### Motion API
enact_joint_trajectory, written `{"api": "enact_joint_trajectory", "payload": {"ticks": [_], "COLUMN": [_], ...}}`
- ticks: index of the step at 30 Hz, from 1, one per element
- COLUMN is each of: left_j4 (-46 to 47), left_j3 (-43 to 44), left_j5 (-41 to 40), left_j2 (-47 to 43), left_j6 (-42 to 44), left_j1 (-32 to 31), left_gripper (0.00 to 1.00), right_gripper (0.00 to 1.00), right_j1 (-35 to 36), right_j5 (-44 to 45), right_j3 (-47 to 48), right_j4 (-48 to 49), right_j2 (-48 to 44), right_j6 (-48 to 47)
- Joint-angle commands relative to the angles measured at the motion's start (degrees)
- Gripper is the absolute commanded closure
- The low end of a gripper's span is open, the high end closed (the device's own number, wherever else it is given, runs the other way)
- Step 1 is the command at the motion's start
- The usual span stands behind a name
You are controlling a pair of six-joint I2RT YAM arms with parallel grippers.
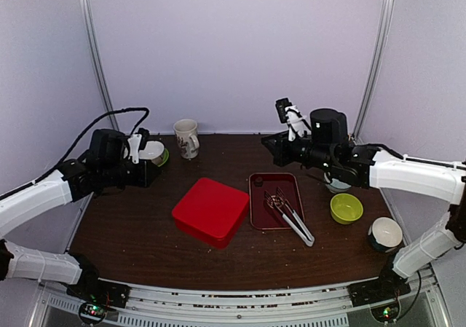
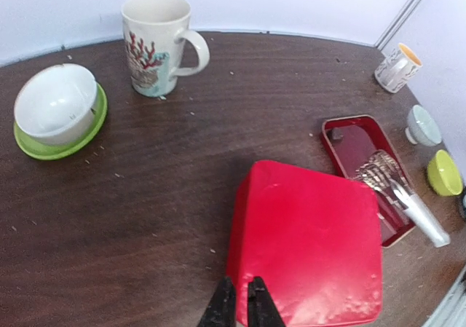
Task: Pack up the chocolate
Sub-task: Press the box lid onto the packing box, then reset both arms
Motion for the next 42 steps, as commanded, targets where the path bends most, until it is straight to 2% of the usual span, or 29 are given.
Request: {"api": "enact_joint_trajectory", "payload": {"ticks": [1, 3, 5, 7, 8, 9, 10, 15, 19, 22, 25, 28, 33, 34, 36, 40, 42], "left_j4": [3.6, 6.0, 7.3, 9.0, 9.7, 10.1, 10.3, 10.5, 25.8, 37.3, 38.8, 42.0, 48.1, 49.5, 51.1, 52.6, 54.1], "left_j3": [0.1, -1.9, -3.2, -4.3, -4.7, -4.8, -4.8, -4.2, -11.3, -18.1, -18.6, -19.8, -21.6, -21.7, -21.8, -20.6, -20.0], "left_j5": [-2.3, -2.5, -5.6, -9.7, -11.0, -12.6, -14.5, -31.0, -32.9, -36.5, -36.7, -35.1, -29.9, -29.5, -28.2, -26.9, -26.4], "left_j2": [-1.1, -2.4, -3.7, -4.8, -5.1, -5.3, -5.3, -4.7, -6.3, -5.0, -1.5, 2.1, 7.3, 8.1, 10.0, 12.9, 14.0], "left_j6": [5.2, 5.3, 4.8, 4.8, 5.0, 5.3, 5.7, 8.6, 17.8, 23.7, 25.3, 25.2, 24.5, 24.5, 24.5, 24.9, 25.5], "left_j1": [5.4, 8.9, 10.6, 10.8, 10.9, 10.9, 11.0, 11.9, 14.2, 15.0, 17.6, 19.9, 23.3, 23.7, 24.5, 25.5, 25.8], "left_gripper": [0.79, 0.65, 0.36, 0.14, 0.04, 0.02, 0.02, 0.02, 0.02, 0.02, 0.02, 0.02, 0.02, 0.02, 0.02, 0.03, 0.03], "right_gripper": [0.87, 0.65, 0.5, 0.23, 0.14, 0.03, 0.0, 0.0, 0.0, 0.0, 0.0, 0.06, 0.09, 0.09, 0.0, 0.0, 0.0], "right_j1": [-1.7, -2.5, -3.9, -5.4, -6.2, -6.8, -7.4, -10.5, -14.5, -18.0, -21.7, -22.9, -25.3, -26.2, -27.6, -30.1, -32.2], "right_j5": [9.5, 12.2, 14.5, 16.4, 17.3, 19.1, 21.9, 37.0, 45.8, 43.8, 40.0, 37.0, 32.6, 32.2, 32.4, 30.3, 27.0], "right_j3": [-6.3, -9.6, -12.5, -15.1, -16.3, -17.1, -17.9, -19.3, -19.9, -24.1, -29.8, -34.1, -47.1, -48.4, -48.4, -48.9, -49.0], "right_j4": [0.5, 1.0, 1.4, 1.6, 1.7, 1.5, 0.9, -0.9, -1.0, 5.6, 10.8, 14.2, 38.1, 41.1, 44.3, 51.5, 53.9], "right_j2": [-7.4, -10.5, -13.3, -15.8, -16.8, -17.8, -18.5, -20.1, -19.7, -20.5, -20.8, -20.0, -18.2, -17.1, -15.2, -11.7, -9.8], "right_j6": [-1.6, -1.7, -2.3, -2.3, -2.3, -2.2, -1.9, -0.6, -0.7, -5.7, -10.5, -12.4, -18.3, -17.9, -18.1, -20.4, -18.4]}}
